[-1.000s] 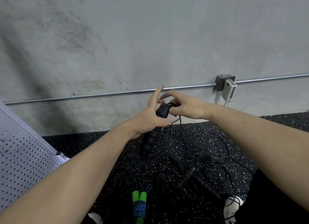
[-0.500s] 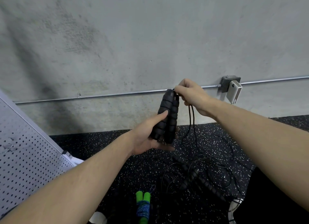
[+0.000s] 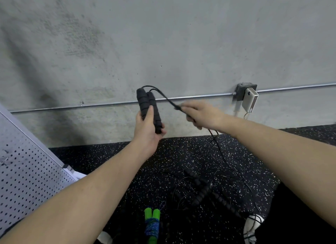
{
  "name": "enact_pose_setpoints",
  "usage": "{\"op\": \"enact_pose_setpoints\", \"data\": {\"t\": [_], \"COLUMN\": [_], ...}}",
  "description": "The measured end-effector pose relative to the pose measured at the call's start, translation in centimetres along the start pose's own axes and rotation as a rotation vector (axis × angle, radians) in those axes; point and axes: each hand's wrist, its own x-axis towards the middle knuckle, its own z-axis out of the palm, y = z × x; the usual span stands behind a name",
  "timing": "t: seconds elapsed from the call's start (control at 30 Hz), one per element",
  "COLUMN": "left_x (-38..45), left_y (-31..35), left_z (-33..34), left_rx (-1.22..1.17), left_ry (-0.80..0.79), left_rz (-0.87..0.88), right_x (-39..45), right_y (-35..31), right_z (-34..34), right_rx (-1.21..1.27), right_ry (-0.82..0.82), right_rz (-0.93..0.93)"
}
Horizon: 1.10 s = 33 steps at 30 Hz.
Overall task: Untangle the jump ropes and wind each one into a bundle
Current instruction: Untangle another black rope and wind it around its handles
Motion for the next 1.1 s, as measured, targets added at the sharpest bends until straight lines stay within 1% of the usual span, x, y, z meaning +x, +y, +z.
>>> {"op": "enact_pose_setpoints", "data": {"t": [0.07, 0.1, 0.13, 0.2, 0.23, 0.3, 0.37, 0.43, 0.5, 0.57, 0.63, 0.7, 0.77, 0.87, 0.93, 1.0, 1.1], "left_x": [0.5, 0.7, 1.0, 1.3, 1.4, 1.5, 1.6, 1.4, 1.4, 1.2, 0.7, 0.2, -0.3, -1.2, -1.6, -2.1, -2.4], "left_y": [0.3, 0.3, 0.2, -0.2, -0.4, -0.6, -0.4, 0.3, 1.1, 2.2, 3.1, 3.6, 3.8, 3.8, 3.5, 3.2, 2.7], "left_z": [0.4, 0.6, 0.7, 0.9, 1.0, 1.1, 1.1, 0.9, 0.5, 0.1, -0.3, -0.5, -0.5, -0.5, -0.6, -0.5, -0.4], "left_rx": [-0.055, -0.061, -0.045, 0.012, 0.033, 0.026, 0.028, 0.095, 0.178, 0.234, 0.274, 0.298, 0.267, 0.289, 0.392, 0.538, 0.803], "left_ry": [0.052, 0.045, 0.023, -0.044, -0.060, -0.036, -0.029, -0.060, -0.074, -0.101, -0.165, -0.222, -0.292, -0.499, -0.670, -0.810, -0.931], "left_rz": [-0.040, -0.047, -0.048, -0.043, -0.045, -0.072, -0.096, -0.108, -0.093, -0.078, -0.083, -0.094, -0.149, -0.274, -0.342, -0.391, -0.436], "right_x": [-0.8, -1.2, -1.5, -1.9, -2.1, -2.3, -2.3, -2.2, -2.5, -3.0, -3.3, -3.4, -3.4, -3.1, -2.6, -2.3, -2.4], "right_y": [-0.9, -1.3, -1.6, -2.0, -2.1, -1.8, -1.2, -0.4, 0.7, 1.3, 1.8, 2.5, 3.3, 4.4, 4.6, 4.6, 4.3], "right_z": [1.5, 2.2, 2.8, 3.2, 3.2, 2.6, 1.5, 0.3, -0.8, -2.1, -3.3, -4.4, -4.9, -5.1, -4.9, -4.7, -4.5], "right_rx": [-0.156, -0.225, -0.291, -0.390, -0.399, -0.339, -0.282, -0.299, -0.320, -0.280, -0.235, -0.222, -0.252, -0.341, -0.373, -0.372, -0.372], "right_ry": [-0.119, -0.164, -0.185, -0.175, -0.167, -0.162, -0.148, -0.130, -0.180, -0.264, -0.308, -0.295, -0.260, -0.178, -0.115, -0.094, -0.125], "right_rz": [-0.071, -0.106, -0.137, -0.186, -0.194, -0.183, -0.150, -0.097, -0.044, -0.001, 0.024, 0.054, 0.076, 0.106, 0.102, 0.100, 0.043]}}
